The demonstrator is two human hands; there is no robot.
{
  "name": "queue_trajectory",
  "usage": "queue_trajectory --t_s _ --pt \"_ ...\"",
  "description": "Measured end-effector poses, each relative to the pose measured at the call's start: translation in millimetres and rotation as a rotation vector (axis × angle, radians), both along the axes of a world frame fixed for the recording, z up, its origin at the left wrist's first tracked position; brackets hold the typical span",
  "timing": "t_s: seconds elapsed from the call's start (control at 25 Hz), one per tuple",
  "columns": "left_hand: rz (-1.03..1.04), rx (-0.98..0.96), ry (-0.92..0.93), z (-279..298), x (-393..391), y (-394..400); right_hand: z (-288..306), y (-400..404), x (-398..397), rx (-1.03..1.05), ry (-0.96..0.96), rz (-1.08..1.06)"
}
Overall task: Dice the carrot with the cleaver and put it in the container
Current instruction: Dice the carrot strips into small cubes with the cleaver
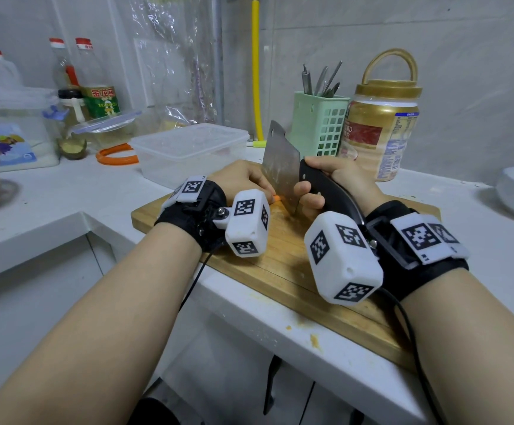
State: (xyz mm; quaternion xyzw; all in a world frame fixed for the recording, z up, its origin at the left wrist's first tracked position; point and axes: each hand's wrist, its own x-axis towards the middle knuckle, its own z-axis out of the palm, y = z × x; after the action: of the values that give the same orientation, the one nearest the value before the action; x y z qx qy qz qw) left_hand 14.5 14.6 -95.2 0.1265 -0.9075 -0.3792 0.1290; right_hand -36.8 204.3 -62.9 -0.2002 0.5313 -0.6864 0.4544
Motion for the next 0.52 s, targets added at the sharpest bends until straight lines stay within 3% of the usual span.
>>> queue_trajectory --t_s 0.52 --pt "0.014 -0.005 -0.022 1.2 1.4 2.1 0.5 1.4 -0.6 0.01 0.002 -0.009"
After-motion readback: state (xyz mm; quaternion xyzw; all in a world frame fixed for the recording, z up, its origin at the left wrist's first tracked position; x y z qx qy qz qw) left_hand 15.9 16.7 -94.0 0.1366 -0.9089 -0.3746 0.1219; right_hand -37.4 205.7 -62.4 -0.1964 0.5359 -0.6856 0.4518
